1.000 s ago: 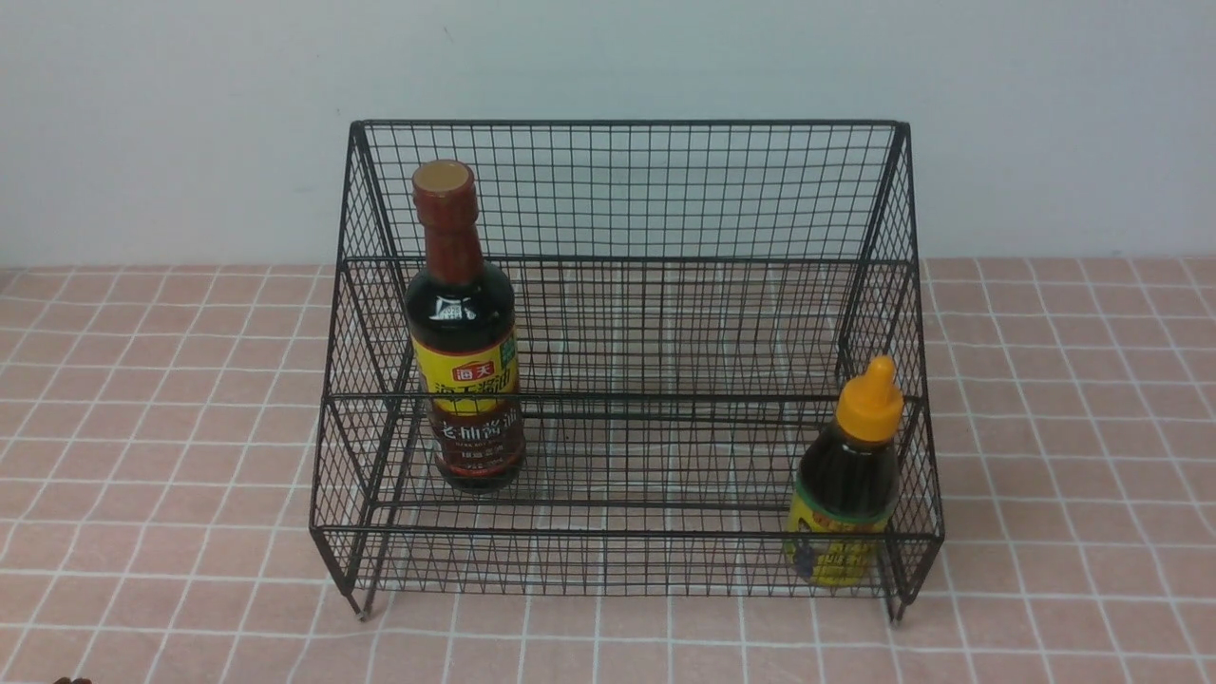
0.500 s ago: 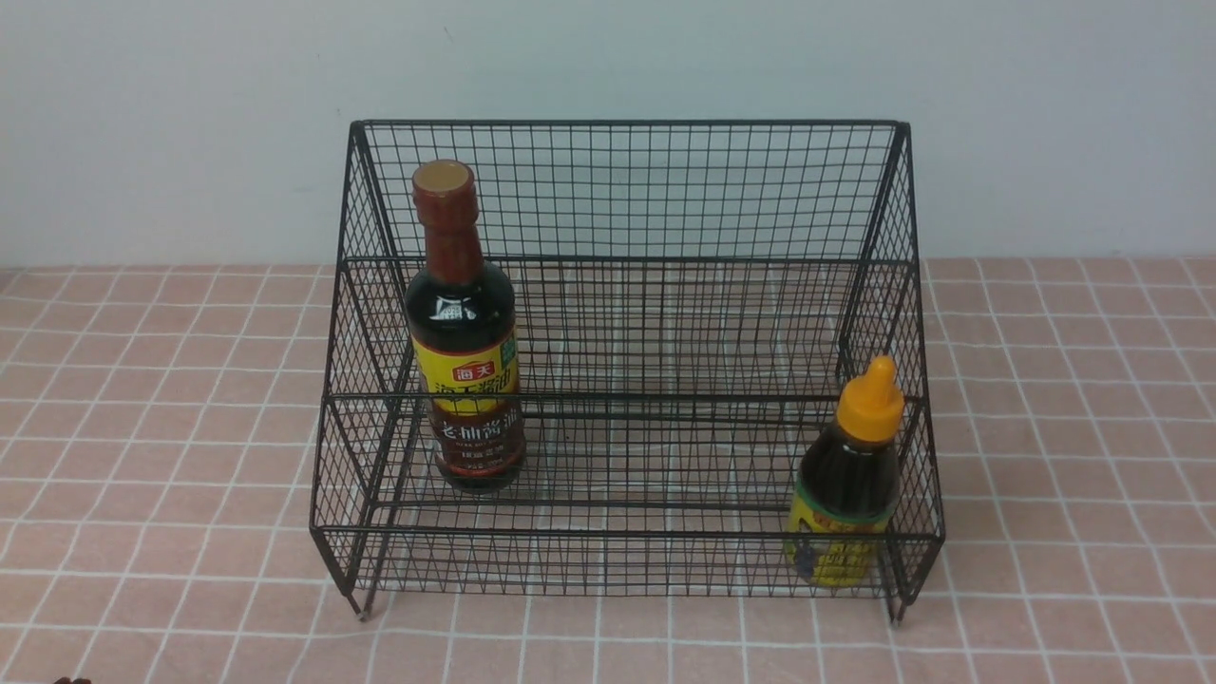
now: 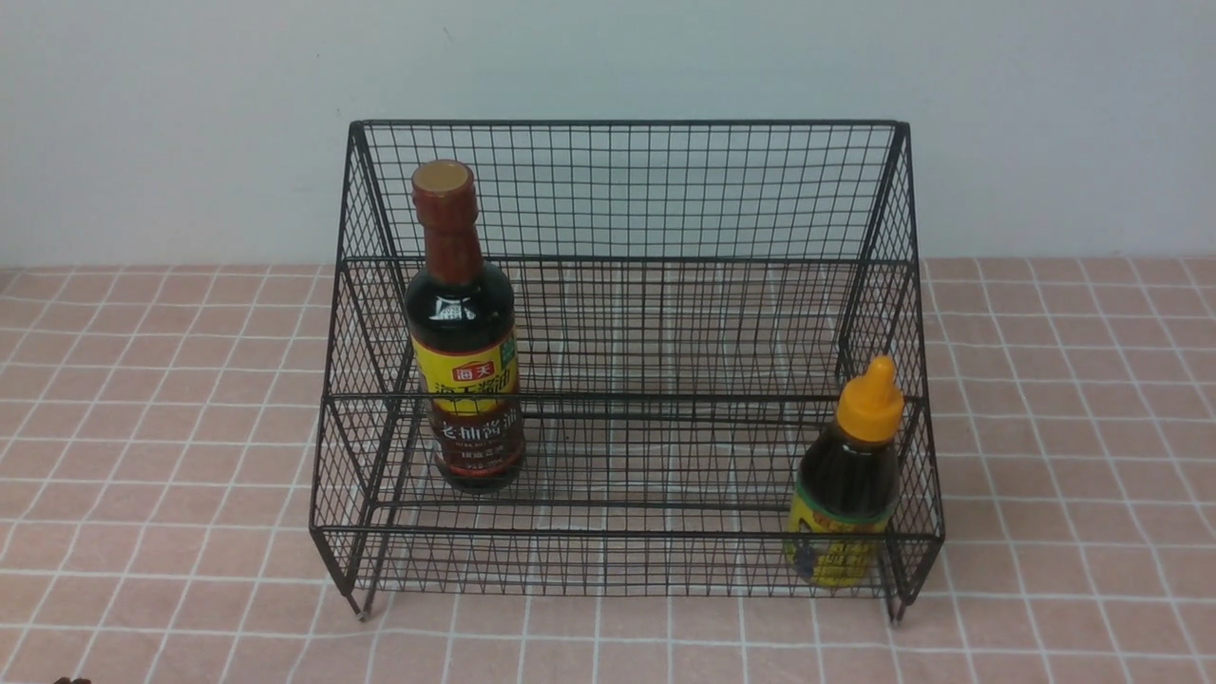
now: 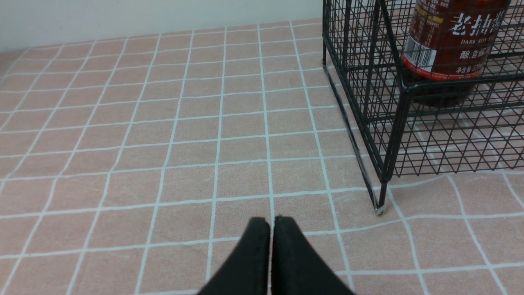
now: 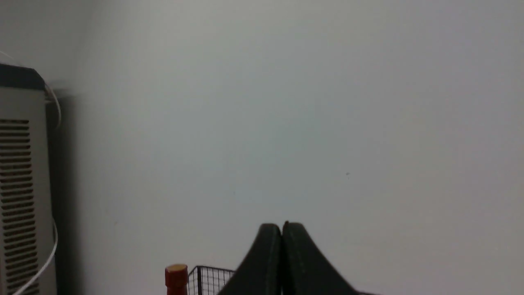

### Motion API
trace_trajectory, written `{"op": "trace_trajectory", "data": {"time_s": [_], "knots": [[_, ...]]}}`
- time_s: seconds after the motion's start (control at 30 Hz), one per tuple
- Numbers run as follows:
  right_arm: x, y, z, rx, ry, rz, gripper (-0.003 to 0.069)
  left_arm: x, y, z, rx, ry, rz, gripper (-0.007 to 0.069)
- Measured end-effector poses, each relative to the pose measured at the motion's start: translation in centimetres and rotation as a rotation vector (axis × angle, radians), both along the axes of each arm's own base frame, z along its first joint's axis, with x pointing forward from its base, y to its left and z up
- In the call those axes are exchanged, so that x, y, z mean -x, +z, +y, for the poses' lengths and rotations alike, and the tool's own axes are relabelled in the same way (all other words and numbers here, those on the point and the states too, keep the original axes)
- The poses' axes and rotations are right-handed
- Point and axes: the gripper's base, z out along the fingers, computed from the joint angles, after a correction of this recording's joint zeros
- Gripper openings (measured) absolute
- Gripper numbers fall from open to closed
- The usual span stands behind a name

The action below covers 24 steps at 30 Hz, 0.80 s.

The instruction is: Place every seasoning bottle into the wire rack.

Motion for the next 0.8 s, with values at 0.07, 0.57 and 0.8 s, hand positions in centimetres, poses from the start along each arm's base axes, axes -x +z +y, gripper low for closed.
{"op": "trace_trajectory", "data": {"time_s": [0.07,0.57,0.8], "knots": [[-0.9,-1.4,0.4,0.031,-0.067,0.035,-0.0013,0.0,0.0,0.0,0.000,0.000,0.000,-0.0007],[-6.0,-16.8,-0.3,0.182,-0.556,0.539,-0.0013,0.0,0.0,0.0,0.000,0.000,-0.001,-0.0007],[-6.0,-16.9,-0.2,0.185,-0.549,0.547,-0.0013,0.0,0.0,0.0,0.000,0.000,-0.001,-0.0007]]}}
